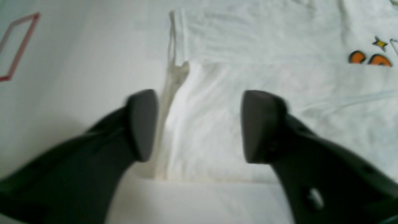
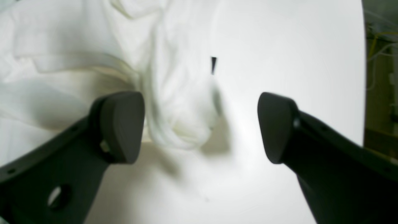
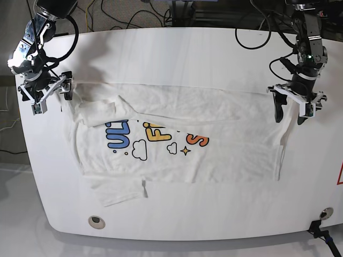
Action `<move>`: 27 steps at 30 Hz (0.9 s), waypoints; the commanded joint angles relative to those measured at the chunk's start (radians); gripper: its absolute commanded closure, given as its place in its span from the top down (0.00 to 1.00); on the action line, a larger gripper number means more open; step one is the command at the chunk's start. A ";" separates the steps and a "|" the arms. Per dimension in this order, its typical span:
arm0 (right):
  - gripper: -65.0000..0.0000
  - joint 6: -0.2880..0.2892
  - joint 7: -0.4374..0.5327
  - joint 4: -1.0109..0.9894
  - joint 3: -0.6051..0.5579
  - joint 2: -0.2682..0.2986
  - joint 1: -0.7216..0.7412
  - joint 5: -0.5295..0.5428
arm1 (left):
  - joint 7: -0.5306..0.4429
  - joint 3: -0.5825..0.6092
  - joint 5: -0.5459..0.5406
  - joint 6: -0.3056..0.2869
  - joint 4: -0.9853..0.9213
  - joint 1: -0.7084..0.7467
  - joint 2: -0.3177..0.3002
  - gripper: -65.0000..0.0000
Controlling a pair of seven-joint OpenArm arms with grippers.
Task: Fold the T-shirt properly
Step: 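Grasp the folded edge again with both grippers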
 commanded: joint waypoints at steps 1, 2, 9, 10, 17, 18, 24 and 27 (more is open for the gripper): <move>0.82 -0.001 0.018 0.016 0.006 0.017 -0.001 0.005 | -0.050 -0.005 0.028 0.003 0.016 0.004 -0.014 0.47; 0.82 -0.001 0.018 0.016 0.006 0.017 -0.004 0.010 | -0.050 -0.005 0.036 0.001 0.016 0.010 -0.014 0.43; 0.82 -0.001 0.019 -0.037 0.006 -0.001 -0.007 0.008 | -0.047 -0.010 0.036 0.001 0.018 0.038 -0.015 0.52; 0.82 -0.001 0.021 -0.048 0.006 -0.003 -0.007 0.010 | -0.047 -0.010 0.036 0.001 0.018 0.038 -0.015 0.52; 0.80 -0.001 0.077 -0.129 0.006 -0.003 -0.006 0.010 | -0.047 -0.011 0.036 0.001 -0.007 0.038 -0.017 0.52; 0.78 -0.001 0.082 -0.136 0.006 -0.003 -0.004 0.010 | -0.047 -0.011 0.036 0.001 -0.011 0.038 -0.017 0.52; 0.51 -0.001 0.082 -0.149 0.006 -0.003 -0.002 0.010 | -0.050 -0.011 0.034 0.001 -0.056 0.033 -0.018 0.52; 0.41 -0.001 0.082 -0.154 0.006 -0.004 -0.001 0.010 | -0.050 -0.030 0.034 0.001 -0.088 0.030 -0.018 0.52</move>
